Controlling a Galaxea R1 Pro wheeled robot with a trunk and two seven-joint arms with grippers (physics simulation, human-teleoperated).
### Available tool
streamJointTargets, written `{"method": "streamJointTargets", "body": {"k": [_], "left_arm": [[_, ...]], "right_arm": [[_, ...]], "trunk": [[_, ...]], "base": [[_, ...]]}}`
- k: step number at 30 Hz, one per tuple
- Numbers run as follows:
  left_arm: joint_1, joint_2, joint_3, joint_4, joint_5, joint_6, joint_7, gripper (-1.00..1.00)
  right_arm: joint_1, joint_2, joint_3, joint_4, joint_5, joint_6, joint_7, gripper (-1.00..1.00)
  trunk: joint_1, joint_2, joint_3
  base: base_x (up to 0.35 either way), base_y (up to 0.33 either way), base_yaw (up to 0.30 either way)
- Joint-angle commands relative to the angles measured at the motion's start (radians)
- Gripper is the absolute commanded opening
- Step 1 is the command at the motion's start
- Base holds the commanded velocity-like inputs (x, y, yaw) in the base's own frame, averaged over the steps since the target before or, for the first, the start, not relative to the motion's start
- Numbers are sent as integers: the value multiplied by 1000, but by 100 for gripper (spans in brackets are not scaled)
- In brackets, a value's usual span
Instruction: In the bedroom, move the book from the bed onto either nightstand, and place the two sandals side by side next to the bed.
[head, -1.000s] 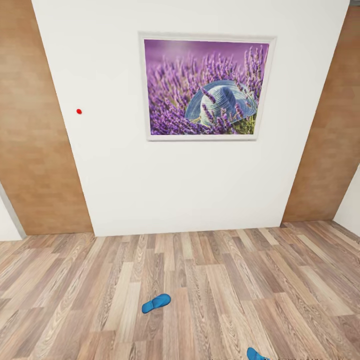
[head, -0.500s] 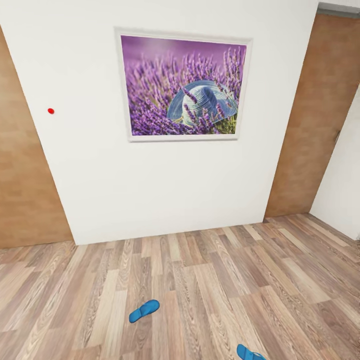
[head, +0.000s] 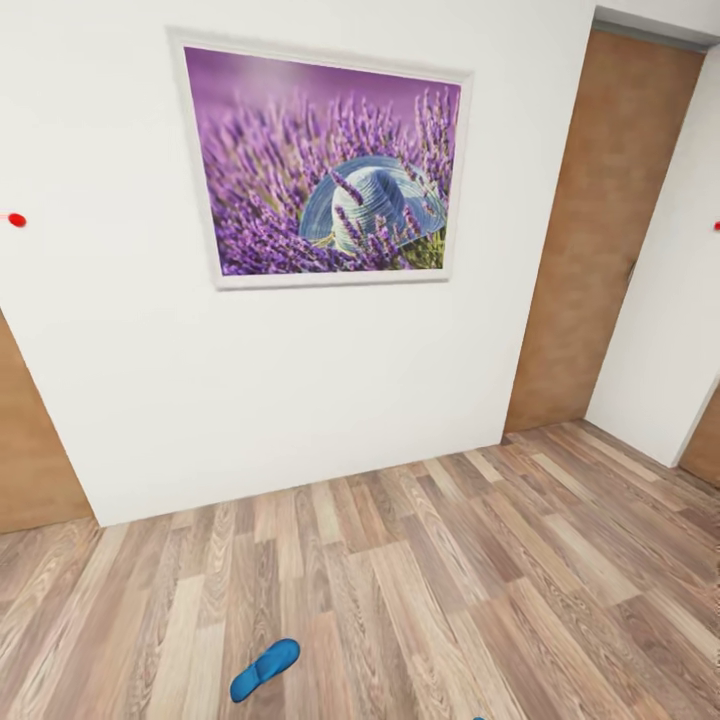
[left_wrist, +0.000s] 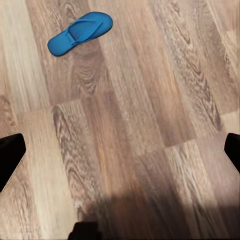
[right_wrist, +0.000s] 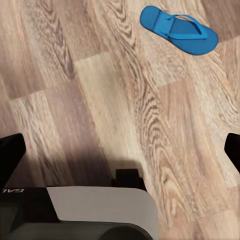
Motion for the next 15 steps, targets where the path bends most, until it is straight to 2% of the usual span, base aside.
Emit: {"method": "streamJointTargets", "body": {"k": [1, 5, 15], "left_arm": [[0, 0, 0, 0, 0, -2, 0, 100], [0, 0, 0, 0, 0, -2, 0, 100], [0, 0, -1, 0, 0, -3, 0, 100]], "right_arm": [[-1, 0, -2, 1, 0, -3, 0, 100], [-1, 0, -2, 1, 0, -3, 0, 100], [0, 0, -2, 1, 0, -3, 0, 100]], "trunk": [[0, 0, -1], [0, 0, -1], [0, 0, -1]], "base": [[296, 40, -213], [182, 15, -213], [18, 1, -213]]}}
